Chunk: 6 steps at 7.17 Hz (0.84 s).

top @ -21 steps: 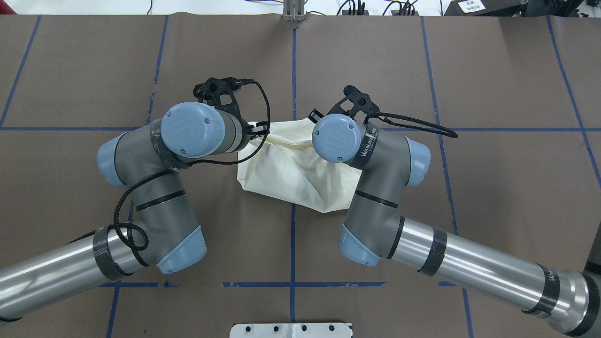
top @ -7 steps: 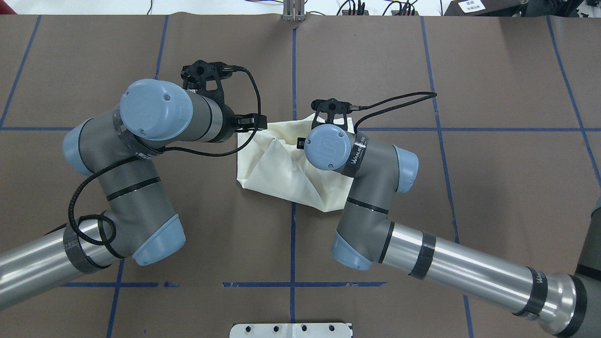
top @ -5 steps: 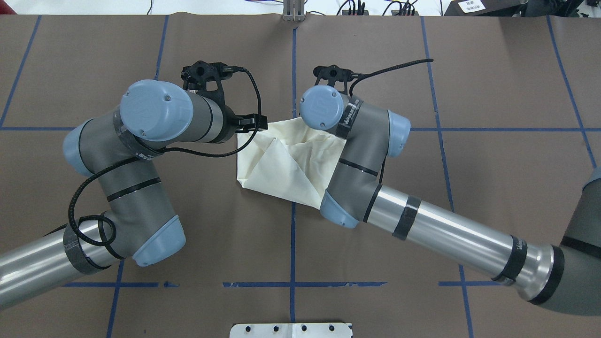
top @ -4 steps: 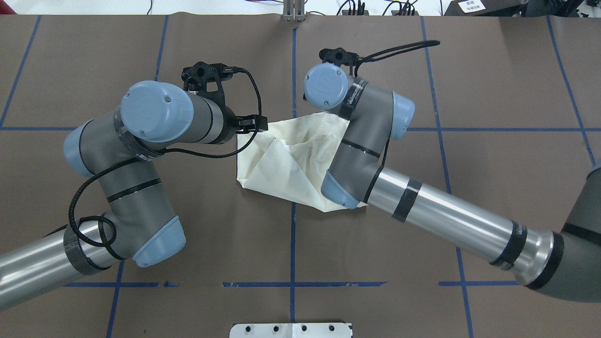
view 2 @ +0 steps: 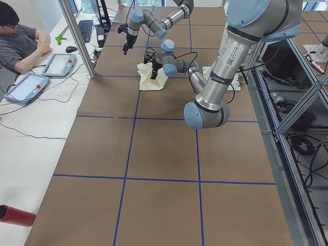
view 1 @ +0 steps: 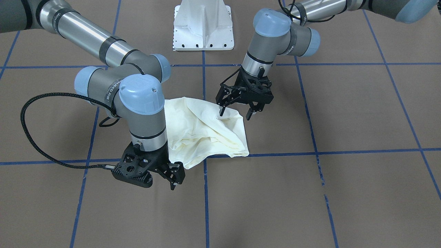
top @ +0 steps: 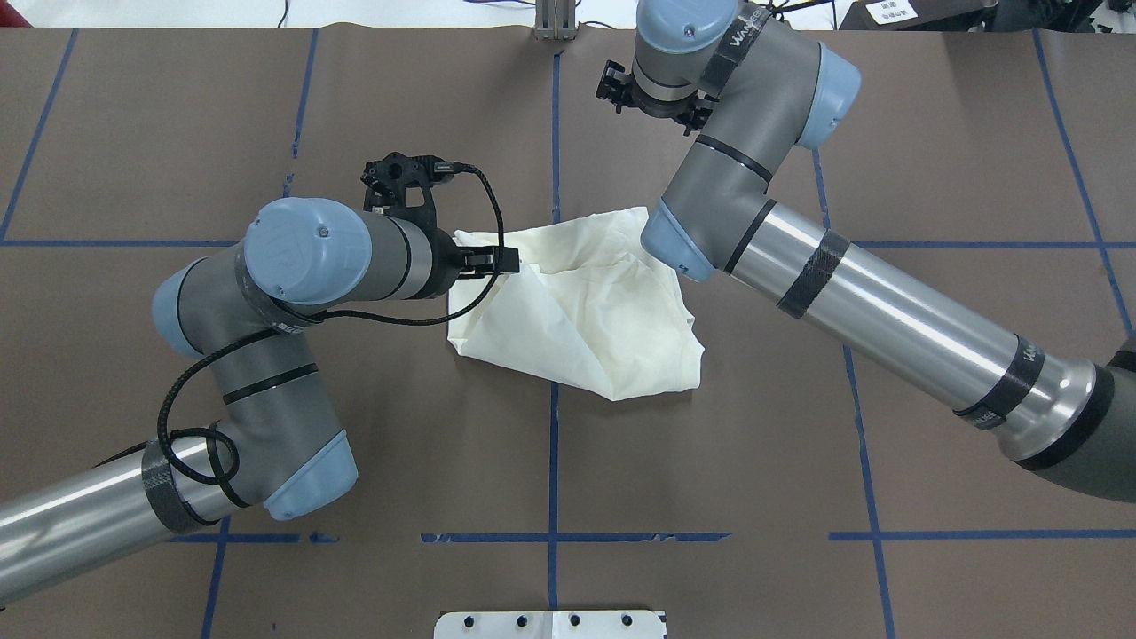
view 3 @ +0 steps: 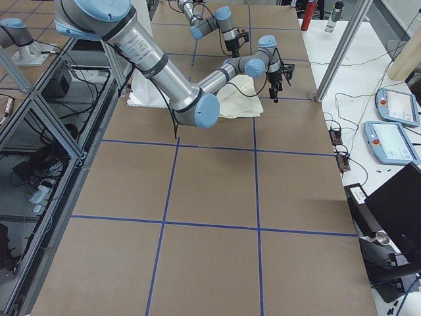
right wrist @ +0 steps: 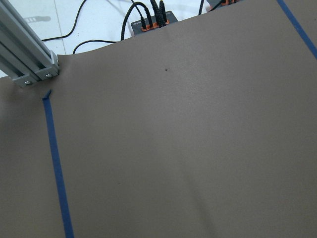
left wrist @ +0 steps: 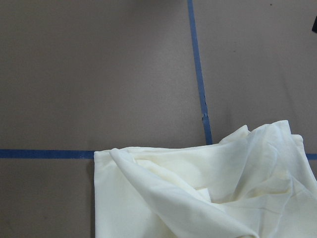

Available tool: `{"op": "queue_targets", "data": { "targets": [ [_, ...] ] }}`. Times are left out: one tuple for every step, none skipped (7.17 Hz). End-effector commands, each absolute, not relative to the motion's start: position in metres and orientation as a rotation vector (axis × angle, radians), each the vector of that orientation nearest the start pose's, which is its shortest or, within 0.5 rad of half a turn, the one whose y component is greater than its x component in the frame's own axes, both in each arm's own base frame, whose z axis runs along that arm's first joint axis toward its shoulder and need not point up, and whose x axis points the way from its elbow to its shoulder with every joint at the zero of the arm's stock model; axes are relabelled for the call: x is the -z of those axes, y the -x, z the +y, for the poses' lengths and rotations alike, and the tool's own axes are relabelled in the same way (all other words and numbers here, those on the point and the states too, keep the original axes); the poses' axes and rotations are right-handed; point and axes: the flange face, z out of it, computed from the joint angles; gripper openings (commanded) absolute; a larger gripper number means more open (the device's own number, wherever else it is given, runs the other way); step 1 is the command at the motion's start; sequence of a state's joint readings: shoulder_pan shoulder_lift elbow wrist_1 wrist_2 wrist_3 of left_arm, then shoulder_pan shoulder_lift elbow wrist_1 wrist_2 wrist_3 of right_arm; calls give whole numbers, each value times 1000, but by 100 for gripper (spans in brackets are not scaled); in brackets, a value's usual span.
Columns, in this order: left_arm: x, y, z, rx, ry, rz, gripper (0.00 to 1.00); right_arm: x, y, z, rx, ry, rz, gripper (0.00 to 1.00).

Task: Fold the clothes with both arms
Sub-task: 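Release the shirt and raise the right gripper while the left gripper holds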

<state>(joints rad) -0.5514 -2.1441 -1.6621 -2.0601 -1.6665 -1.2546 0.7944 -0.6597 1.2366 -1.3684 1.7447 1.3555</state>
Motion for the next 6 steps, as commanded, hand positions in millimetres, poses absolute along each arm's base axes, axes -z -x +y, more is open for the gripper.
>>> {"op": "queue_targets", "data": {
  "targets": [
    [-242,-512,-455,131,-462,1193,100,-209,478,-654,-476,-232,-774,100],
    [-248,-519,-451,114,-478,1243,100,-212,478,-654,-475,-231,-771,100],
    [-235,-519,-448,106,-491,1274,100,-212,477,-654,-476,-231,-771,100],
    [-237,-520,-447,104,-487,1272,100,-211,478,-654,-475,-232,-773,100],
    [-235,-521,-447,102,-487,1274,100,-212,478,-654,-475,-231,-771,100],
    [-236,-523,-446,102,-482,1271,99,-212,478,-654,-475,-231,-771,100]
  ]
}}
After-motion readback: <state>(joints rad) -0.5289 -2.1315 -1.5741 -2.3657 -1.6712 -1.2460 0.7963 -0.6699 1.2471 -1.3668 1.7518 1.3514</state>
